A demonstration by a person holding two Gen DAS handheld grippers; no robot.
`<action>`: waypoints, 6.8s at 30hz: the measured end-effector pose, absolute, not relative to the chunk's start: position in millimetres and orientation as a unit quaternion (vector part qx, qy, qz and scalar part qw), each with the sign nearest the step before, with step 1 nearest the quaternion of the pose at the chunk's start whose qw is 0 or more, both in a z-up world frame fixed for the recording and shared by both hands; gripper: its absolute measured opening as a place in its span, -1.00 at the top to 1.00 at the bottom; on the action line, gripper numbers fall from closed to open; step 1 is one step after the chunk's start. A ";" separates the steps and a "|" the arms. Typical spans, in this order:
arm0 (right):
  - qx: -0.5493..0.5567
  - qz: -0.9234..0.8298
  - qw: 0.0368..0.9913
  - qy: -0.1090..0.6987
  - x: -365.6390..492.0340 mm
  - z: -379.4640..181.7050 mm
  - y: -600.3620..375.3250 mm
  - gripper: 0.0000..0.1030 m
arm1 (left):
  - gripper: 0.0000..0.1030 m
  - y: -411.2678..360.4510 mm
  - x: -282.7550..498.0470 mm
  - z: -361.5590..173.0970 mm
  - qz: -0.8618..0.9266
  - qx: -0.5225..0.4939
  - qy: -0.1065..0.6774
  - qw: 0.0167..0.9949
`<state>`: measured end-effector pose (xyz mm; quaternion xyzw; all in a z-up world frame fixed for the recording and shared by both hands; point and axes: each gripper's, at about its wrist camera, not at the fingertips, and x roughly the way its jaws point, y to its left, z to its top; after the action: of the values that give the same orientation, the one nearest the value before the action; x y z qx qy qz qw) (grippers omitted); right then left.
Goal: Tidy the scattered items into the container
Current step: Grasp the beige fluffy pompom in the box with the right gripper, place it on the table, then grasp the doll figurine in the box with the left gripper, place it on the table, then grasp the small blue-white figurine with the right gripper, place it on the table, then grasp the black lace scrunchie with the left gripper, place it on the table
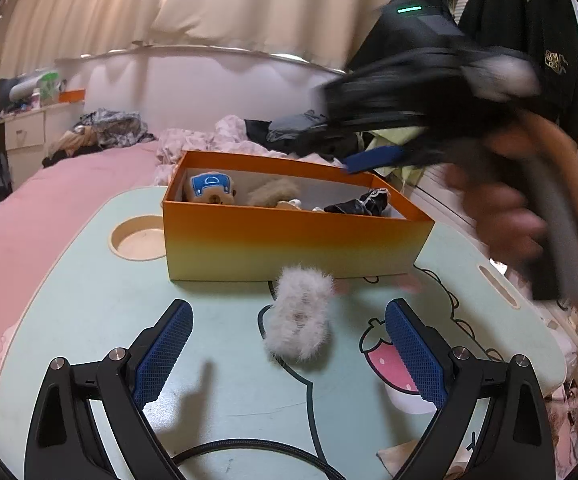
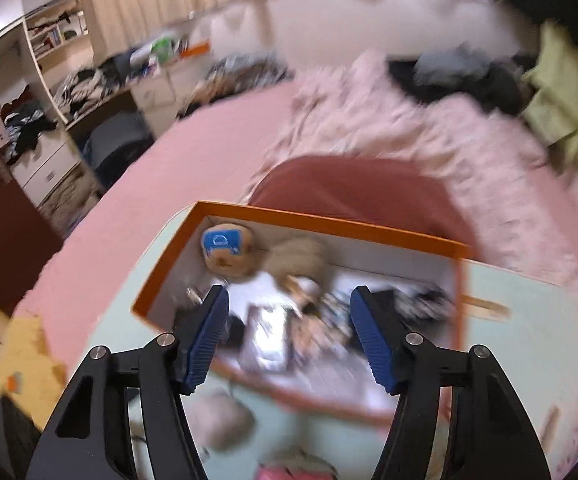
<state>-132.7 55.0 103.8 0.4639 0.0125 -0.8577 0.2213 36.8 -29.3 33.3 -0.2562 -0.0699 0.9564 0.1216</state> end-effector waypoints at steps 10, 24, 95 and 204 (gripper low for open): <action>0.557 -0.813 0.169 0.009 -190.6 52.1 28.7 0.22 | -0.88 -28.2 37.6 35.4 0.956 -0.256 -0.072 0.122; 0.424 -0.869 0.248 -0.050 -99.6 143.5 82.7 0.23 | -0.88 -27.2 31.9 36.4 0.955 -0.256 -0.082 0.121; 0.341 -0.903 0.169 -0.201 36.9 33.8 167.9 -0.62 | 0.76 -4.1 -125.8 146.9 0.883 -0.435 -0.090 0.152; 0.372 -0.908 0.147 -0.125 39.0 41.0 156.9 0.43 | -0.49 99.4 -132.4 148.3 0.863 -0.445 0.036 0.237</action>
<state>39.0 156.9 41.0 0.3719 -0.1253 -0.9079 0.1474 -132.4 99.4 148.3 -0.4451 0.0358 0.8627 0.2375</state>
